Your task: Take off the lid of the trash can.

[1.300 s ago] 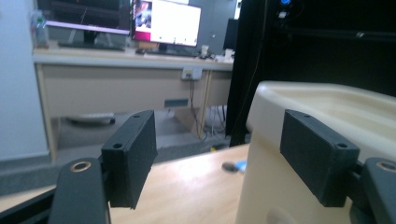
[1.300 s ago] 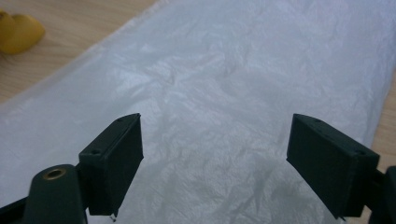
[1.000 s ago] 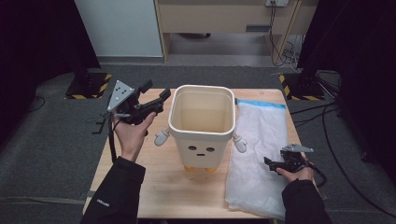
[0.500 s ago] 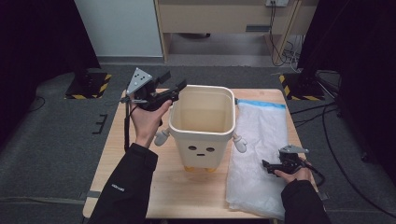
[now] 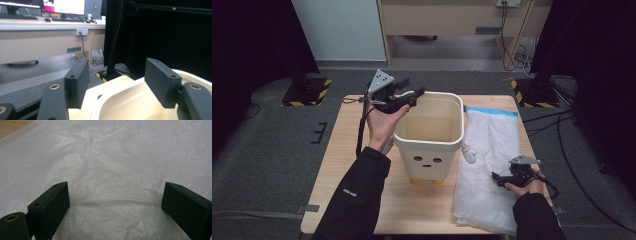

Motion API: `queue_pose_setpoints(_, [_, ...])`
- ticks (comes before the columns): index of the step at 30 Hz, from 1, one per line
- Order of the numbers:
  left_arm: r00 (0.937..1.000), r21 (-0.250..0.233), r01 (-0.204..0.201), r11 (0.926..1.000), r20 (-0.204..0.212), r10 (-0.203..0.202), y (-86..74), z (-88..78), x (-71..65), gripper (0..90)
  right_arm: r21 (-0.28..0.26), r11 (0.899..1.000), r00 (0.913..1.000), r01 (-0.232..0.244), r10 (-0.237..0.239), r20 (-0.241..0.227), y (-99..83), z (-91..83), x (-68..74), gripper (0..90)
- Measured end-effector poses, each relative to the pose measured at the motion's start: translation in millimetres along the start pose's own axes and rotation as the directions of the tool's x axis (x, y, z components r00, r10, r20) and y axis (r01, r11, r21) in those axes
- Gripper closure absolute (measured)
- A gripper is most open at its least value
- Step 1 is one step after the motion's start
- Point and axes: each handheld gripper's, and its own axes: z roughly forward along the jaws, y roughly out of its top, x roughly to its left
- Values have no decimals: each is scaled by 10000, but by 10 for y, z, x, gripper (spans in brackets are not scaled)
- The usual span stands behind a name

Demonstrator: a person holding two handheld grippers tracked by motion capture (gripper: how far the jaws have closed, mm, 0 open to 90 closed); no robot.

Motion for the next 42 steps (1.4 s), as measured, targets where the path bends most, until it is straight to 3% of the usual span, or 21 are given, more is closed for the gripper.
queue_pose_setpoints(7, [9999, 673, -103, 9977, 137, 94, -33, 11, 37, 426, 15, 10000, 10000, 78, -78, -27, 2, 3, -1, 69])
queue_pose_setpoints(9, [9996, 1186, -221, 9927, 192, 200, -56, 17, 59, 433, 18, 10000, 10000, 64, -64, -39, 2, 3, 0, 65])
queue_pose_setpoints(14, [9995, 1706, -225, 9851, 251, 185, -81, 14, 103, 454, 42, 10000, 10000, 20, -20, -34, 3, 5, 7, 60])
queue_pose_setpoints(20, [9987, 1885, 22, 9821, 505, -120, -84, 8, 128, 485, 41, 10000, 10000, 20, -20, -34, 3, 5, 7, 60])
queue_pose_setpoints(27, [9994, 2346, -324, 9716, 157, 296, -50, 33, 97, 544, 44, 10000, 10000, 17, -17, -34, 3, 5, 7, 60])
queue_pose_setpoints(35, [9990, 2340, 155, 9721, 376, -249, -50, 47, 142, 558, 41, 10000, 10000, 20, -19, -35, 3, 5, 7, 60])
queue_pose_setpoints(39, [9978, 2646, 378, 9636, 426, -508, -9, 48, 156, 564, 42, 10000, 10000, 21, -21, -36, 3, 5, 7, 60])
queue_pose_setpoints(40, [9978, 2827, 409, 9583, 393, -541, 20, 54, 152, 568, 50, 10000, 10000, 38, -38, -27, 2, 5, 6, 60])
queue_pose_setpoints(42, [9979, 2901, 375, 9563, 393, -511, 31, 55, 154, 568, 48, 10000, 10000, 37, -37, -27, 3, 5, 6, 60])
